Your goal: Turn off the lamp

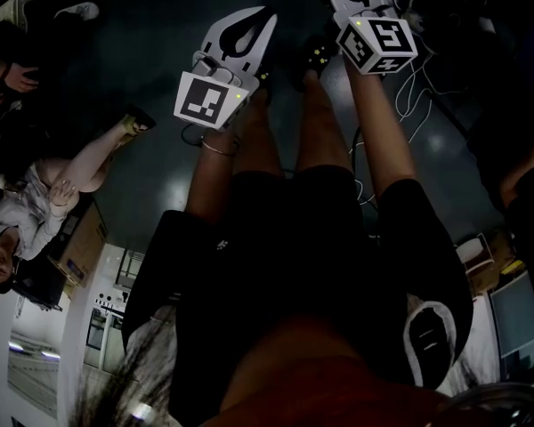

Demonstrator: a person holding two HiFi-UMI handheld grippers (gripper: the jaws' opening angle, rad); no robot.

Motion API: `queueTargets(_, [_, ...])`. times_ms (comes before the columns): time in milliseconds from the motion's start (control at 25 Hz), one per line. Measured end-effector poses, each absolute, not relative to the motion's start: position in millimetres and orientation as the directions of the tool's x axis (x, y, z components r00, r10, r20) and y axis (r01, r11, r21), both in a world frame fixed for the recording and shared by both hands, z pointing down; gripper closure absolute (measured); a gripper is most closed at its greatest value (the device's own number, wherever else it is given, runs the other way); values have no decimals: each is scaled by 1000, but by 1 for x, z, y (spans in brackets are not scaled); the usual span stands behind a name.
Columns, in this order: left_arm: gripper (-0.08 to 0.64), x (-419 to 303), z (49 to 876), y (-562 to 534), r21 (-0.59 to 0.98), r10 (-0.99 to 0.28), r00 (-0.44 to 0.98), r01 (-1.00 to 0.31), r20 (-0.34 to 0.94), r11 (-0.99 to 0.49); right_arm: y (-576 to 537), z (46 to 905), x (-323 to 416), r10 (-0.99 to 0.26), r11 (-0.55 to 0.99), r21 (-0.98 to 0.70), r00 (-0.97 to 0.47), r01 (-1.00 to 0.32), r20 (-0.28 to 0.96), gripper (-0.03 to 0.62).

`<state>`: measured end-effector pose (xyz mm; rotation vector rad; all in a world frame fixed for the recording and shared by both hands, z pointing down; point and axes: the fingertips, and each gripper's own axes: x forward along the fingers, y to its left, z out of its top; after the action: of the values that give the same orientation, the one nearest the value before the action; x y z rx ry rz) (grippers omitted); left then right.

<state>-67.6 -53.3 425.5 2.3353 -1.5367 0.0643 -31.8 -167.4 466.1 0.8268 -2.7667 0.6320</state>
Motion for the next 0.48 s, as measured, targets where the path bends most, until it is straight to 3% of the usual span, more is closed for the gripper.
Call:
queueTargets(280, [551, -69, 430, -50, 267, -889, 394, -905, 231, -332, -176, 477, -37, -477, 755, -339, -824, -562, 305, 485])
queueTargets(400, [551, -70, 432, -50, 268, -891, 392, -906, 229, -329, -175, 476, -39, -465, 766, -337, -833, -548, 298, 566])
queueTargets(480, [551, -70, 432, -49, 267, -888, 395, -905, 235, -332, -171, 472, -41, -437, 788, -331, -850, -519, 294, 583])
